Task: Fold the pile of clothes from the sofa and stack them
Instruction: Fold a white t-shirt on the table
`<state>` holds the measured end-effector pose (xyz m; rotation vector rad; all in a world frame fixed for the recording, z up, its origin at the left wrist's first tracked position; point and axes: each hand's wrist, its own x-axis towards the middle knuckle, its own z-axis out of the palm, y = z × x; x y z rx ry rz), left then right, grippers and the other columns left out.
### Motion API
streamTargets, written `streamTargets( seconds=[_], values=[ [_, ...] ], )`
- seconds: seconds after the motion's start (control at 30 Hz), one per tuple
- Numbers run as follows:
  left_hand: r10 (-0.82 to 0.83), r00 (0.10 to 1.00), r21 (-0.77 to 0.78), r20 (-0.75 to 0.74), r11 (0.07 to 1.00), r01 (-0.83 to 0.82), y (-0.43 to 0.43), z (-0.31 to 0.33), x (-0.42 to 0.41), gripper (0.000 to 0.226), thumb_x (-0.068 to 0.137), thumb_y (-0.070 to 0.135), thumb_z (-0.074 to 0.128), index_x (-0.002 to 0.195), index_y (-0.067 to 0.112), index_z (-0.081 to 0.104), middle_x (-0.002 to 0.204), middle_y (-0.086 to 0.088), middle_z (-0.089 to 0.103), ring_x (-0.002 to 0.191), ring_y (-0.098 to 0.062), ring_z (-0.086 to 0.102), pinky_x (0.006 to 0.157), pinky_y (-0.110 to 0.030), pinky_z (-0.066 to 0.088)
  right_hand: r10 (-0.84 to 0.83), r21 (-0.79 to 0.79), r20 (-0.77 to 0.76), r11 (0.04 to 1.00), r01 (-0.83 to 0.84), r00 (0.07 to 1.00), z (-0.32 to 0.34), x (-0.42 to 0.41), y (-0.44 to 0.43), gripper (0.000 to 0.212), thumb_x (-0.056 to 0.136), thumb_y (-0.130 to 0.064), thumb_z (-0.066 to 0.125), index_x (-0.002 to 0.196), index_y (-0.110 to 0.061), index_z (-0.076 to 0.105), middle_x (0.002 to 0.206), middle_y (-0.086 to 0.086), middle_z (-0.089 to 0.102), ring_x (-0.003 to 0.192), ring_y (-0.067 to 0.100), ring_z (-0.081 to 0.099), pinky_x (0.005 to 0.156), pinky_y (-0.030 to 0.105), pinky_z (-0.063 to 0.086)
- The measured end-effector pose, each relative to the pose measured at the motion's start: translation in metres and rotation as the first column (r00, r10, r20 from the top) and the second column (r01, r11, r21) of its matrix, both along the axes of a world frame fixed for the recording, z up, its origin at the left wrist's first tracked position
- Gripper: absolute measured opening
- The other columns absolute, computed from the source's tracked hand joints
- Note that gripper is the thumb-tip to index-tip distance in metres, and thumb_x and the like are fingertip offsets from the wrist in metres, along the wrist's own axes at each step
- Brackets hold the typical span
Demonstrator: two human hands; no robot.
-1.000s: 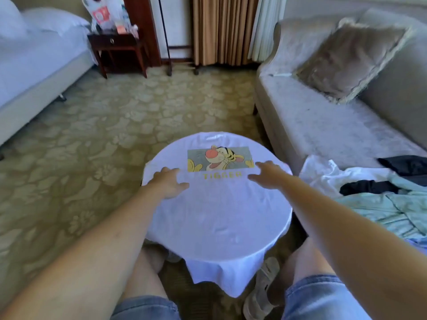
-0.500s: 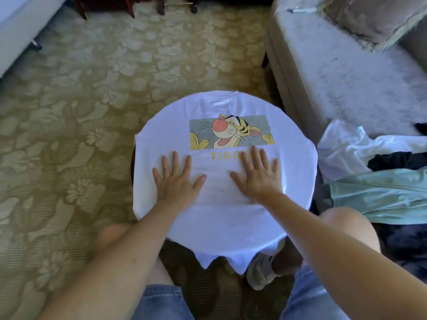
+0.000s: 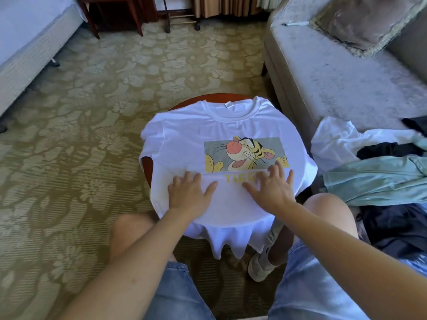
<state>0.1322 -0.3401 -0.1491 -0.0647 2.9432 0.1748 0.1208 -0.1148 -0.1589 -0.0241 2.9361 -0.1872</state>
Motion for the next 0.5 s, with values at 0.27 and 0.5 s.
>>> streamTargets(
  seconds=[0.27,0.5],
  values=[
    [0.319,0.940,0.182,-0.124,0.938,-0.295,-0.069,0.004,-0.077,0.051,0.095,0.048,0.047,0.136,0.018,0.048,0.136,-0.011,0.045,0.127,-0.032,0.038,0.106,-0.042,0.033,0.124,-0.113,0.024,0.986,-0.121,0.992,0.014,-0.094,-0.096,0.071,0.098,-0.059,0.028,0.155,-0.023,0.007,0.162,0.004,-0.012,0.149,0.025,-0.011,0.118,0.057,0.000],
    [0.592,0.801,0.396,-0.091,0.759,-0.516,-0.108,-0.024,-0.115,0.067,0.088,0.052,0.055,0.145,0.027,0.032,0.142,-0.011,0.035,0.129,-0.035,0.037,0.104,-0.047,0.035,0.190,-0.057,0.027,0.981,-0.188,0.981,-0.030,-0.127,-0.124,0.071,0.095,-0.065,0.018,0.155,-0.030,0.002,0.162,0.000,-0.013,0.149,0.022,-0.013,0.116,0.054,-0.005]
  ],
)
